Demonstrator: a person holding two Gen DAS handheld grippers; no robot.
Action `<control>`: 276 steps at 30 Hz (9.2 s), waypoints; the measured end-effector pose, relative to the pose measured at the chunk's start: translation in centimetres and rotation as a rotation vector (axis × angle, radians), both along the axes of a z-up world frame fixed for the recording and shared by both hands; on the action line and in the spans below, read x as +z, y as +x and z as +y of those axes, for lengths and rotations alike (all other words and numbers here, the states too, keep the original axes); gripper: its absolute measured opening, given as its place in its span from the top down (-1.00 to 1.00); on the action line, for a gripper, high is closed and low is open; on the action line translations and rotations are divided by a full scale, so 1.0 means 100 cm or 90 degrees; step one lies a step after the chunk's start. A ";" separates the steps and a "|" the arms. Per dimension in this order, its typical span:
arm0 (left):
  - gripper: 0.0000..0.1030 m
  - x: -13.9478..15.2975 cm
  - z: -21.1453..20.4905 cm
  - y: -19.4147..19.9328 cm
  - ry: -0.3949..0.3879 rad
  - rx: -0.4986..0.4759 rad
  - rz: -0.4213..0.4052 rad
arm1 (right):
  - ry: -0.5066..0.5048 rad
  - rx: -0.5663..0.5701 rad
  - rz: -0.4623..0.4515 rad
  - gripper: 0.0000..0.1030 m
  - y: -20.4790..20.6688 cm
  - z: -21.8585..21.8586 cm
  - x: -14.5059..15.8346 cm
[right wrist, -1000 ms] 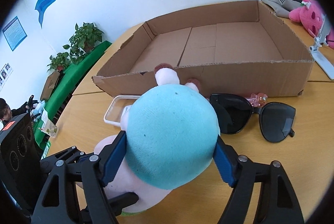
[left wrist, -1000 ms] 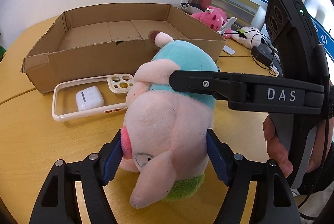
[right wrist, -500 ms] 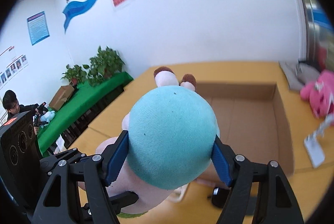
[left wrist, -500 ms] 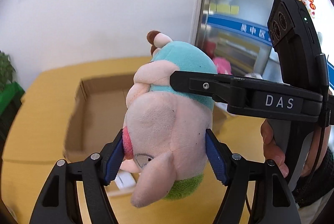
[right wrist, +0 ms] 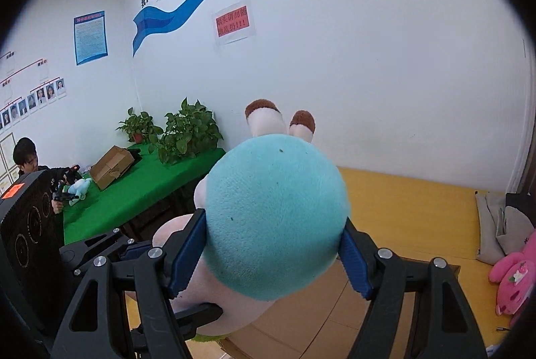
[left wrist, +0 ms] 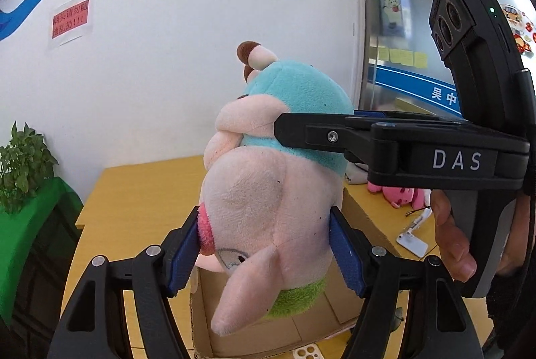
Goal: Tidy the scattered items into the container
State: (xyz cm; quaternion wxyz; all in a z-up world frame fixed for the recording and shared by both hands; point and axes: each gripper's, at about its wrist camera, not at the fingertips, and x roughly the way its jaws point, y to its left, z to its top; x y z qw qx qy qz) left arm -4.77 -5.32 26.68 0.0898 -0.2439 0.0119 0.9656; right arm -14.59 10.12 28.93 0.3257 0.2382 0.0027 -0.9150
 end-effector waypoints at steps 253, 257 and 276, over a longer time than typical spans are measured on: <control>0.26 -0.283 -0.062 0.142 0.175 -0.097 -0.375 | 0.242 0.164 -0.198 0.30 0.181 0.113 -0.325; 0.08 -0.290 -0.058 0.145 0.159 -0.073 -0.413 | 0.180 0.082 -0.221 0.30 0.166 0.114 -0.315; 0.77 -0.298 -0.040 0.145 0.135 -0.036 -0.439 | 0.214 -0.007 -0.268 0.86 0.140 0.075 -0.336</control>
